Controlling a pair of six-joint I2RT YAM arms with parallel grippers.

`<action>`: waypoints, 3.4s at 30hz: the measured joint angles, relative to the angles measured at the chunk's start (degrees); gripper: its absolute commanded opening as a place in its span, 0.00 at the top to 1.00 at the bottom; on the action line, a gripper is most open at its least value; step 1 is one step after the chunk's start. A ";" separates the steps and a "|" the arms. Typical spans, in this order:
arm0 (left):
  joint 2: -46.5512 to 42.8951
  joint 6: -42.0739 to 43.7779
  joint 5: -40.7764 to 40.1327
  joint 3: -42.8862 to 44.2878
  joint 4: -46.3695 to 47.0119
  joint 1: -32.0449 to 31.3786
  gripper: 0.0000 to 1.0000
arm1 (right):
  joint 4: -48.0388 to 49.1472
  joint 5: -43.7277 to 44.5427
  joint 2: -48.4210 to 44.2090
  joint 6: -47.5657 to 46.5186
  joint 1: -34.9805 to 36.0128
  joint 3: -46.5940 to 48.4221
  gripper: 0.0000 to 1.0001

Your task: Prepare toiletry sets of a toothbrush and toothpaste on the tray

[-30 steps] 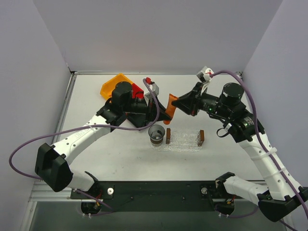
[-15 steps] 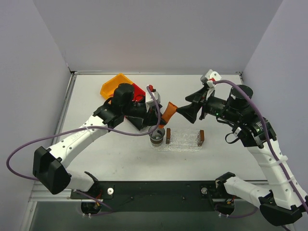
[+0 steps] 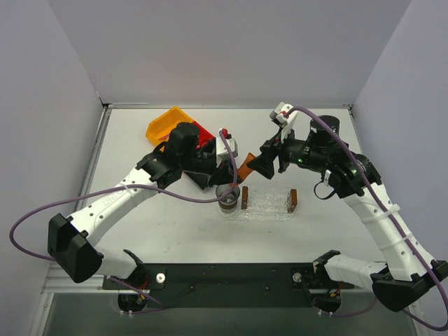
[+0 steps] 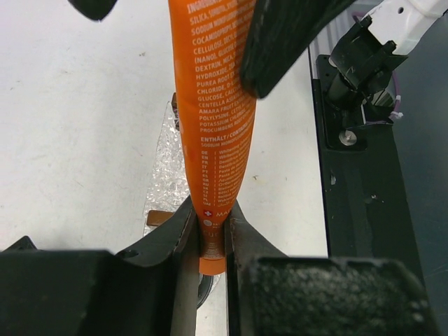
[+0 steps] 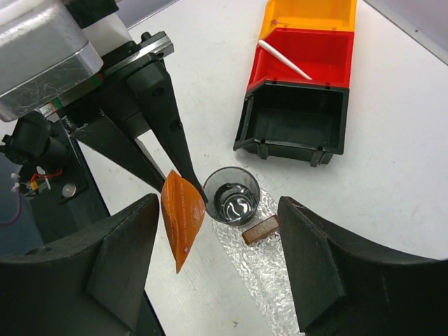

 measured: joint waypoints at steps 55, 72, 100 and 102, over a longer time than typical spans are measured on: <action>-19.26 3.43 -18.86 -14.19 1.57 8.81 0.13 | -13.53 25.86 -2.71 -12.35 -1.60 -10.25 1.00; -20.24 3.23 -18.78 -16.52 1.16 12.50 0.13 | -10.67 22.95 -5.22 -13.29 -7.78 -18.47 1.00; -20.24 3.04 -17.86 -17.70 1.22 13.88 0.13 | -6.45 19.30 -5.03 -12.37 -9.88 -20.87 1.00; -20.24 3.04 -17.77 -17.81 1.18 13.99 0.13 | -6.25 19.26 -4.94 -12.35 -9.90 -21.03 1.00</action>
